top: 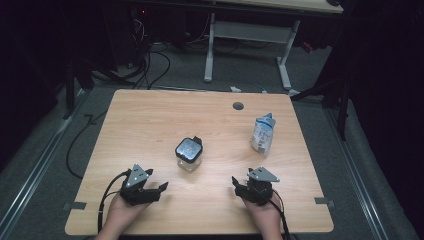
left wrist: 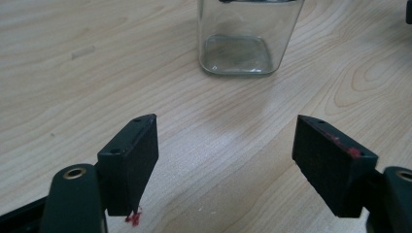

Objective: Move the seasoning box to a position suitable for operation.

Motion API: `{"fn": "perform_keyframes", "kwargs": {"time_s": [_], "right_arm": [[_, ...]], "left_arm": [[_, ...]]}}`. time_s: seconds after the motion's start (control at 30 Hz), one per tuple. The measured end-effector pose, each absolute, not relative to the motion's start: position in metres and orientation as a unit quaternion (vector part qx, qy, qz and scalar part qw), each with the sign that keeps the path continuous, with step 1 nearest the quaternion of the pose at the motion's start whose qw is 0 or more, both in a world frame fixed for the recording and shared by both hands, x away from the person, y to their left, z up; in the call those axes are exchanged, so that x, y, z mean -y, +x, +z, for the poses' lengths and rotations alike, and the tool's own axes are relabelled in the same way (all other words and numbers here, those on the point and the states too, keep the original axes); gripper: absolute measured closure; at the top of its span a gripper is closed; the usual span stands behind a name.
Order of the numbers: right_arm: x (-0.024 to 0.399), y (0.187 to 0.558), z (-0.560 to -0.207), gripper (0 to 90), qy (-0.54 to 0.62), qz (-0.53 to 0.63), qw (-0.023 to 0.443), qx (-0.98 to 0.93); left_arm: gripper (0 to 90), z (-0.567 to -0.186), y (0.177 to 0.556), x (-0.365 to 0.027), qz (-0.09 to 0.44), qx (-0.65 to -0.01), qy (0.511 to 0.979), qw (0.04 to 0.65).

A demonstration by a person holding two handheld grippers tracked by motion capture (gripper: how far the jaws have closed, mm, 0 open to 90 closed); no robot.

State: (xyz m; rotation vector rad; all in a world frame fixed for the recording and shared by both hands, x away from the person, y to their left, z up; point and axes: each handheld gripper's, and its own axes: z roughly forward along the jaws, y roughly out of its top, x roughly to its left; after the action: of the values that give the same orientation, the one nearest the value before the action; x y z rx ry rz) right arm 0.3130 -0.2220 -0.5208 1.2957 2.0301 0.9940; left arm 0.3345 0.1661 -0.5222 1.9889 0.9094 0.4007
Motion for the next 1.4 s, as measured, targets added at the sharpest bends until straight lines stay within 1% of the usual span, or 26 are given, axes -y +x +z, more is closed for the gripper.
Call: {"fn": "perform_keyframes", "kwargs": {"time_s": [0.1, 0.17, 0.3, 0.37, 0.43, 0.57, 0.63, 0.77, 0.97, 1.1, 1.27, 1.3, 1.37, 1.4], "right_arm": [[0.226, 0.312, -0.521, 33.8, 0.481, 0.367, 0.260, -0.753], [0.229, 0.310, -0.519, 36.5, 0.479, 0.384, 0.260, -0.745], [0.228, 0.310, -0.518, 36.6, 0.473, 0.393, 0.258, -0.745], [0.227, 0.310, -0.518, 37.7, 0.469, 0.394, 0.259, -0.747], [0.227, 0.311, -0.519, 38.3, 0.468, 0.391, 0.254, -0.751], [0.224, 0.312, -0.521, 39.5, 0.465, 0.388, 0.249, -0.756], [0.223, 0.312, -0.521, 40.3, 0.458, 0.392, 0.250, -0.758], [0.222, 0.311, -0.521, 40.5, 0.459, 0.396, 0.244, -0.757], [0.220, 0.311, -0.522, 41.4, 0.459, 0.401, 0.234, -0.757], [0.218, 0.311, -0.521, 40.1, 0.451, 0.405, 0.239, -0.759], [0.217, 0.311, -0.521, 39.8, 0.454, 0.410, 0.233, -0.756], [0.215, 0.310, -0.522, 37.8, 0.450, 0.407, 0.237, -0.759], [0.214, 0.310, -0.522, 37.3, 0.446, 0.406, 0.239, -0.761], [0.212, 0.310, -0.523, 36.6, 0.443, 0.405, 0.240, -0.763]], "left_arm": [[25.9, -0.523, 0.334, -0.167, 0.161, -0.368, 0.801, 0.444], [26.7, -0.524, 0.333, -0.168, 0.158, -0.368, 0.801, 0.445], [26.9, -0.524, 0.332, -0.172, 0.156, -0.369, 0.799, 0.449], [27.0, -0.523, 0.332, -0.175, 0.174, -0.367, 0.796, 0.449], [31.1, -0.523, 0.332, -0.177, 0.172, -0.365, 0.796, 0.452], [33.4, -0.523, 0.333, -0.181, 0.160, -0.379, 0.792, 0.451], [36.8, -0.523, 0.334, -0.183, 0.154, -0.385, 0.789, 0.453], [37.7, -0.523, 0.336, -0.181, 0.146, -0.397, 0.788, 0.447], [36.4, -0.522, 0.336, -0.173, 0.160, -0.391, 0.795, 0.436], [37.0, -0.521, 0.336, -0.172, 0.167, -0.387, 0.793, 0.440], [41.8, -0.520, 0.339, -0.173, 0.162, -0.387, 0.793, 0.442], [43.8, -0.520, 0.341, -0.172, 0.153, -0.389, 0.791, 0.446], [45.1, -0.520, 0.342, -0.172, 0.152, -0.389, 0.791, 0.447], [49.0, -0.520, 0.342, -0.171, 0.154, -0.389, 0.791, 0.447]]}}
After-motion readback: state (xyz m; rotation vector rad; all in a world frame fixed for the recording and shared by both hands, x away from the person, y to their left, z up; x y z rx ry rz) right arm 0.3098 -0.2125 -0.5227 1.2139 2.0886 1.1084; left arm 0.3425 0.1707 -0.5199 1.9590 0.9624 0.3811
